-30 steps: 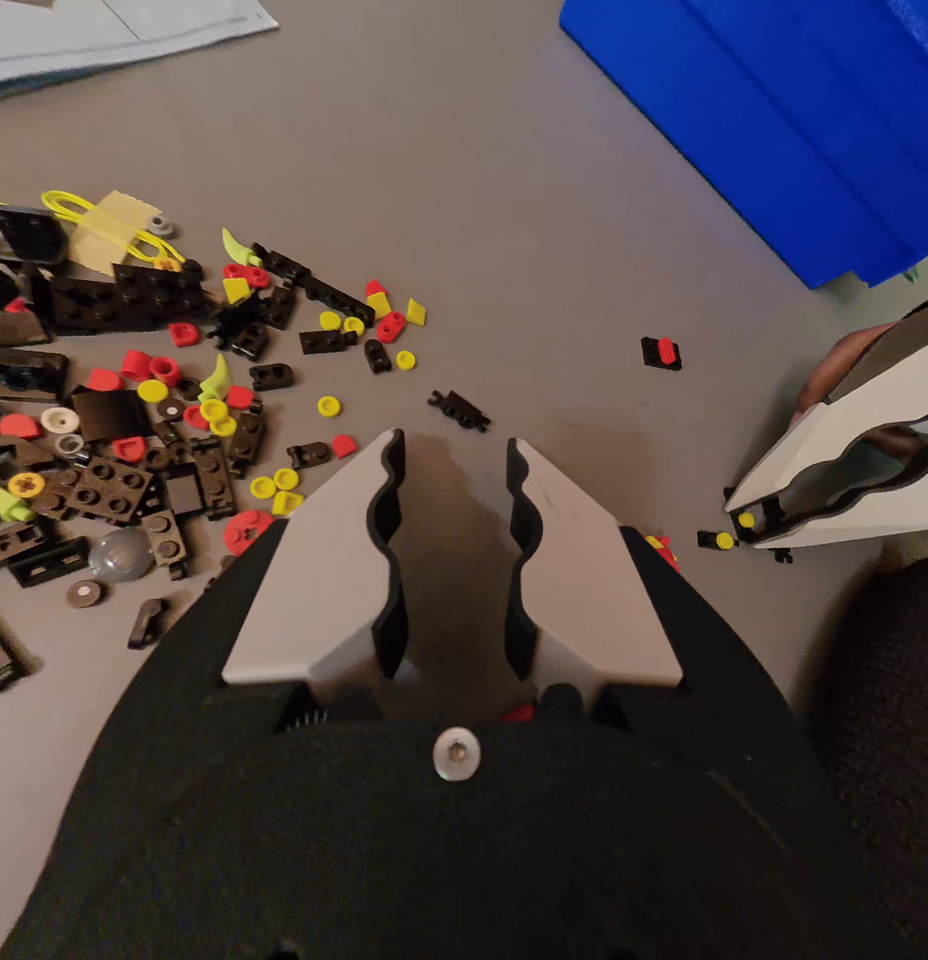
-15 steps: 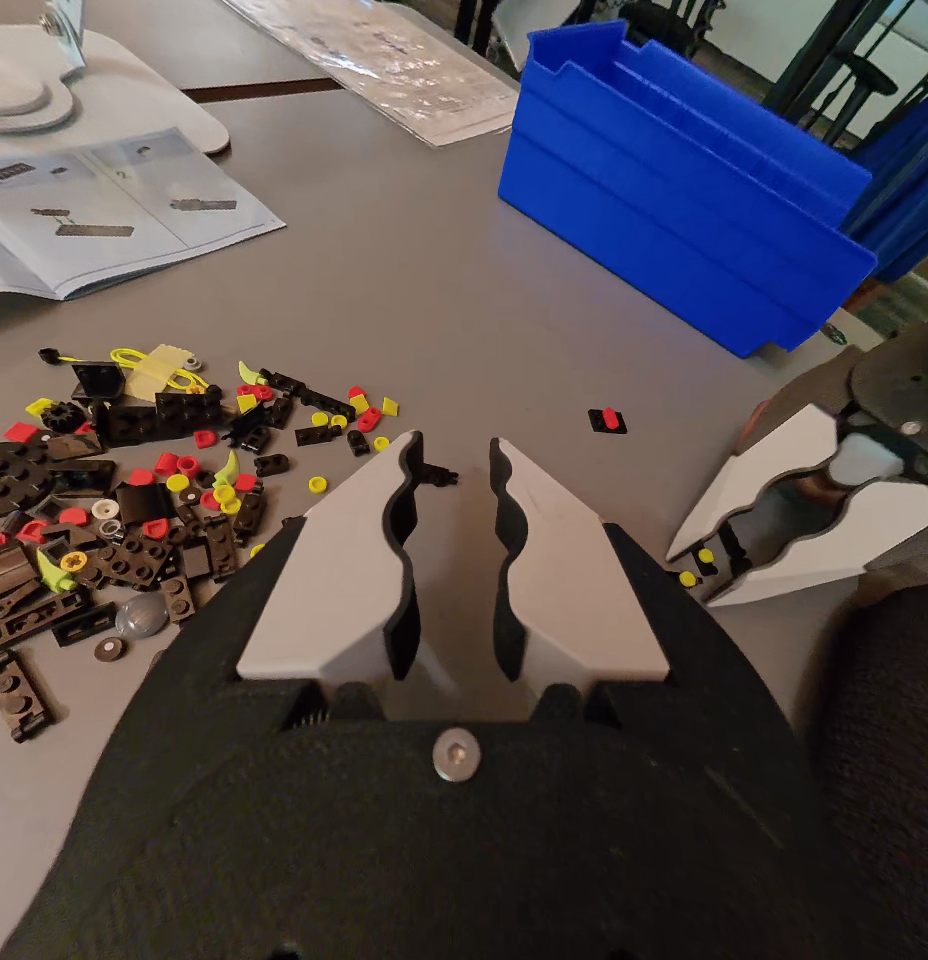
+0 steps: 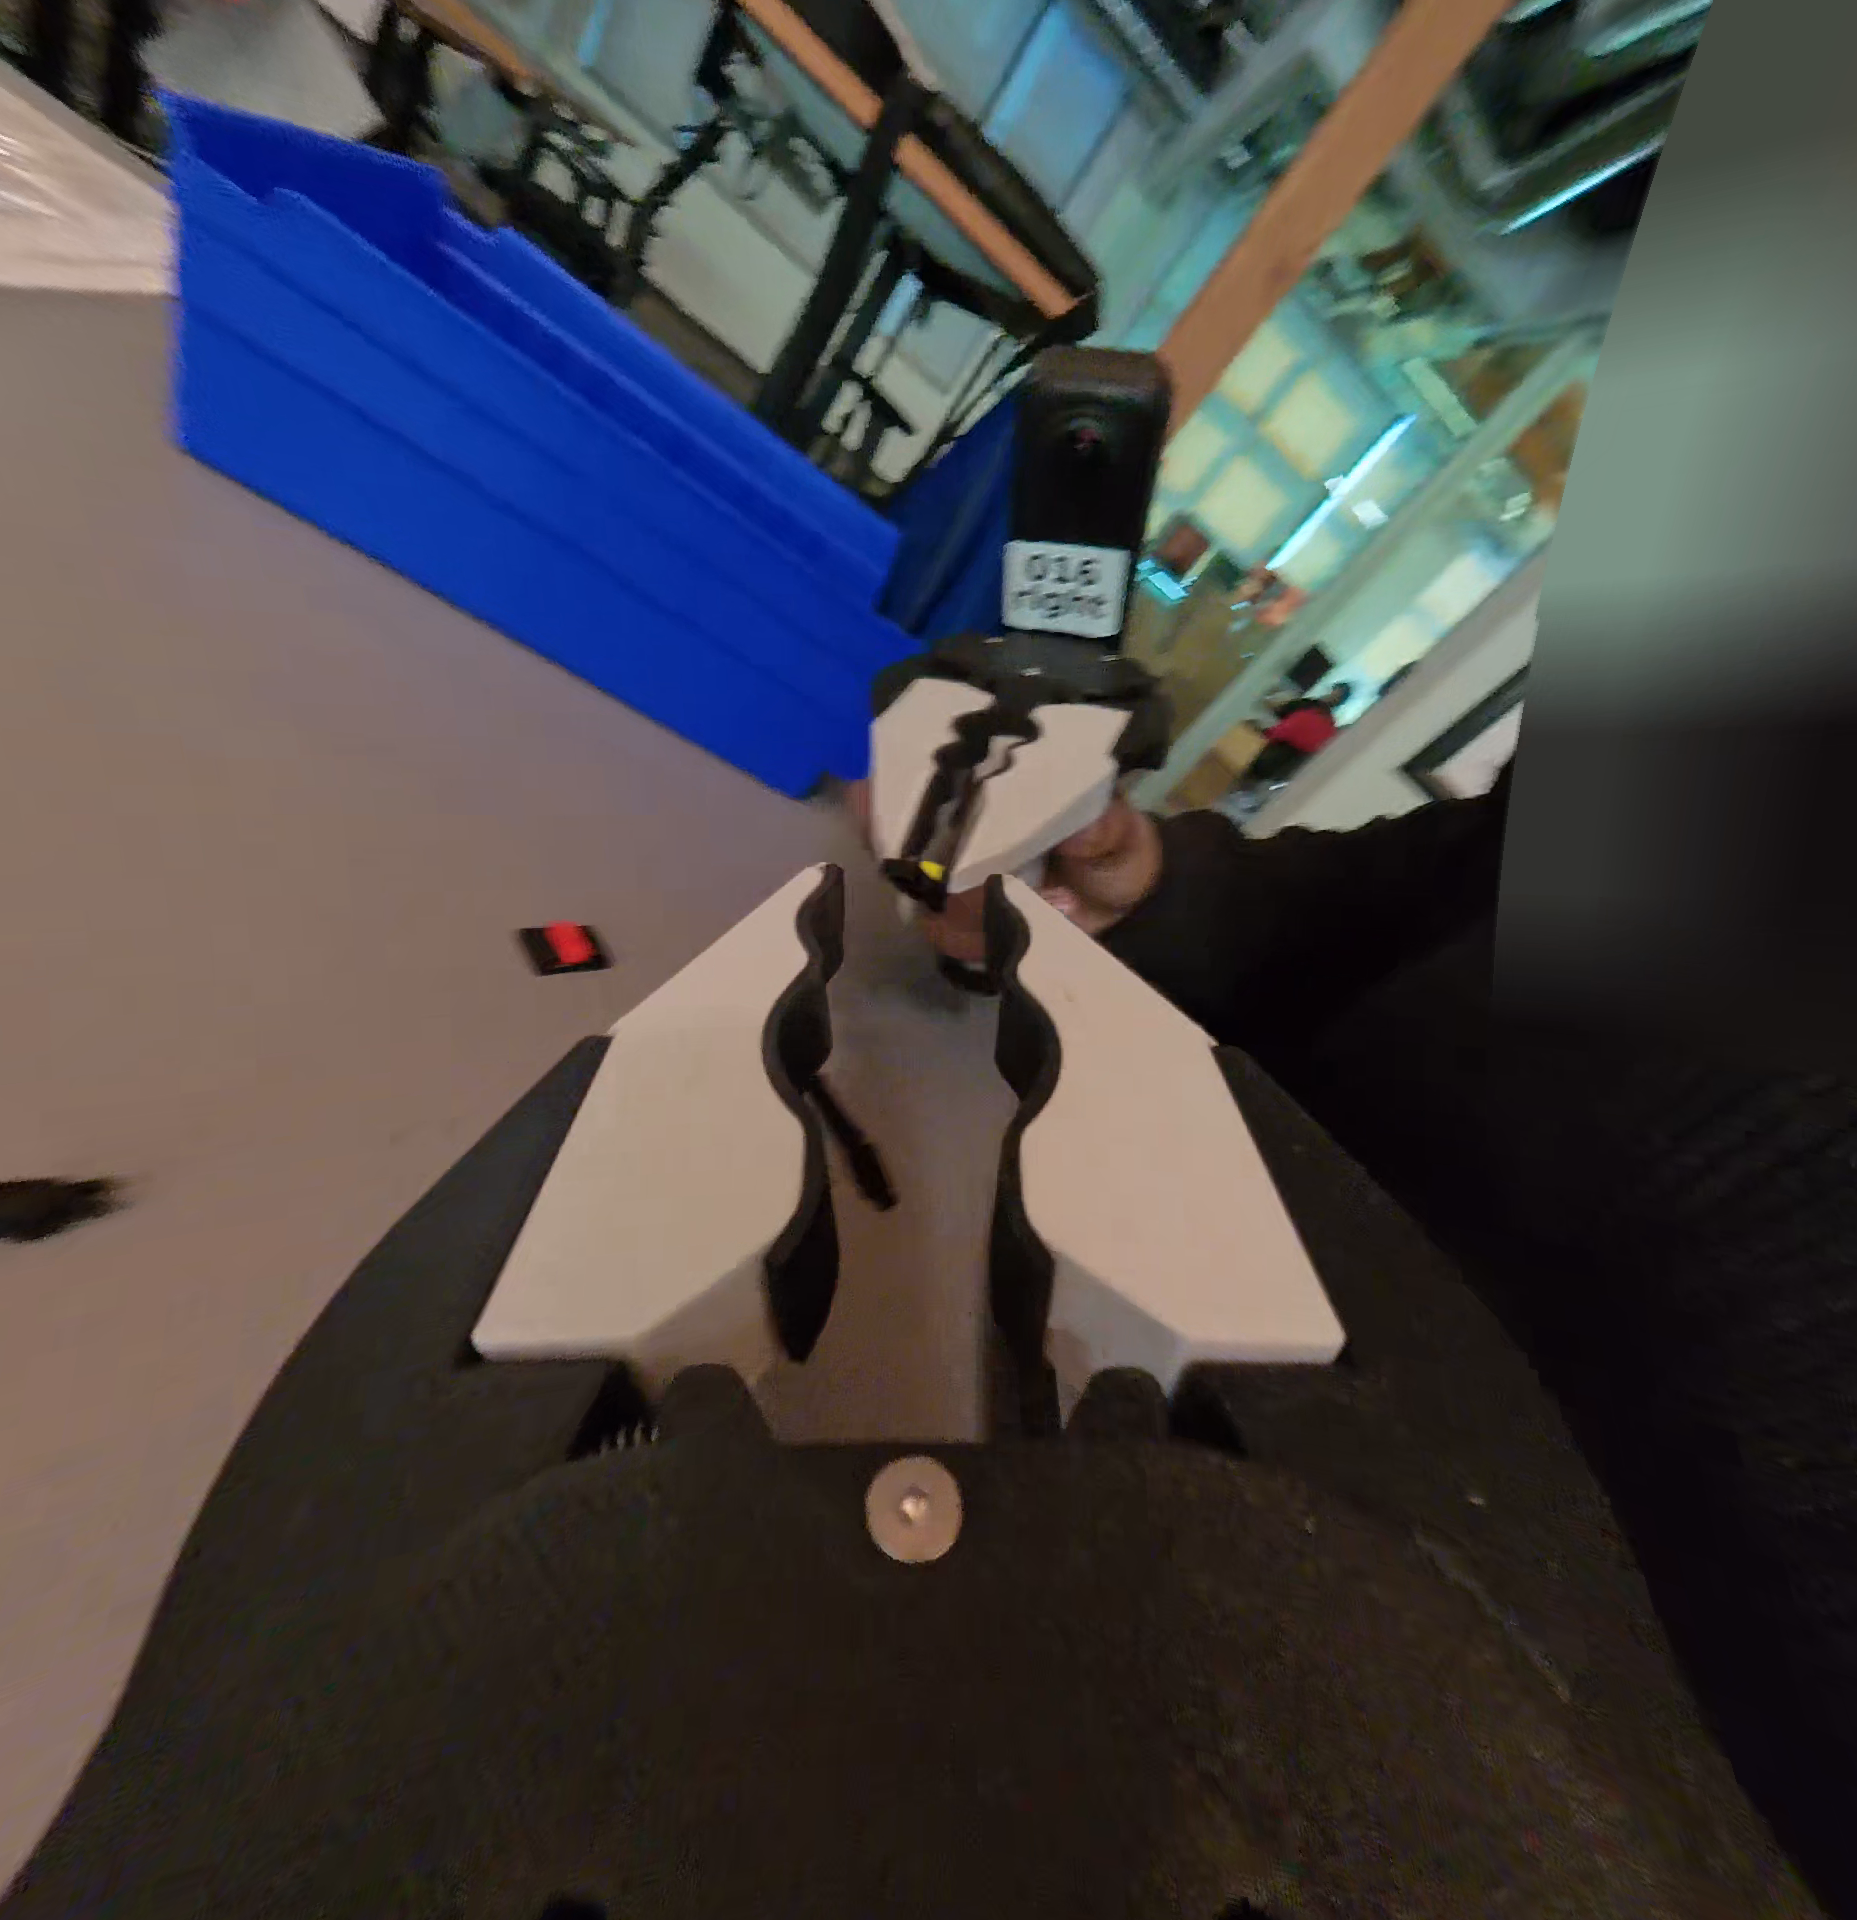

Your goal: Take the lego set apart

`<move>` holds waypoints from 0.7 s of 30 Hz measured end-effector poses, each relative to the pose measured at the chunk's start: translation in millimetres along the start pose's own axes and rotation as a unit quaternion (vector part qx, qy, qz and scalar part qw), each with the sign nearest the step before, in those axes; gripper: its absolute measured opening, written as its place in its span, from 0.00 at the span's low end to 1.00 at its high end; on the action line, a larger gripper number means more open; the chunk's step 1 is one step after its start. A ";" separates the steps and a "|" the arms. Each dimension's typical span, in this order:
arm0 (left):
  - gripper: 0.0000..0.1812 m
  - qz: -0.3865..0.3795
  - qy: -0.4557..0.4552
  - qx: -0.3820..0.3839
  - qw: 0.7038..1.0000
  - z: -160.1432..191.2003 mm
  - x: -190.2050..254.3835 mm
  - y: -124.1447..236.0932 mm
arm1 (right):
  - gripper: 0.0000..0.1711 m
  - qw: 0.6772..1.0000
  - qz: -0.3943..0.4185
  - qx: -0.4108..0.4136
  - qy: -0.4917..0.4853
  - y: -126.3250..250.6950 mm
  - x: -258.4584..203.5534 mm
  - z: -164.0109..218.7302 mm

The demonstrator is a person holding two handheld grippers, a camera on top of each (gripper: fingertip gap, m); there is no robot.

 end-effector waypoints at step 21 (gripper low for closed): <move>0.03 0.086 0.116 0.035 0.989 -4.0 10.0 -0.5 | 0.03 0.997 -0.059 0.045 -0.035 -5.0 -16.8 -4.9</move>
Point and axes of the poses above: each gripper's, where its closed fingertips meet, y back along the fingers, z out of its underside, x = y × z across the jaws, the point moved 7 cm from there along y, back along the fingers, and after that the axes turned 14 degrees about x, right-handed, at the moved point
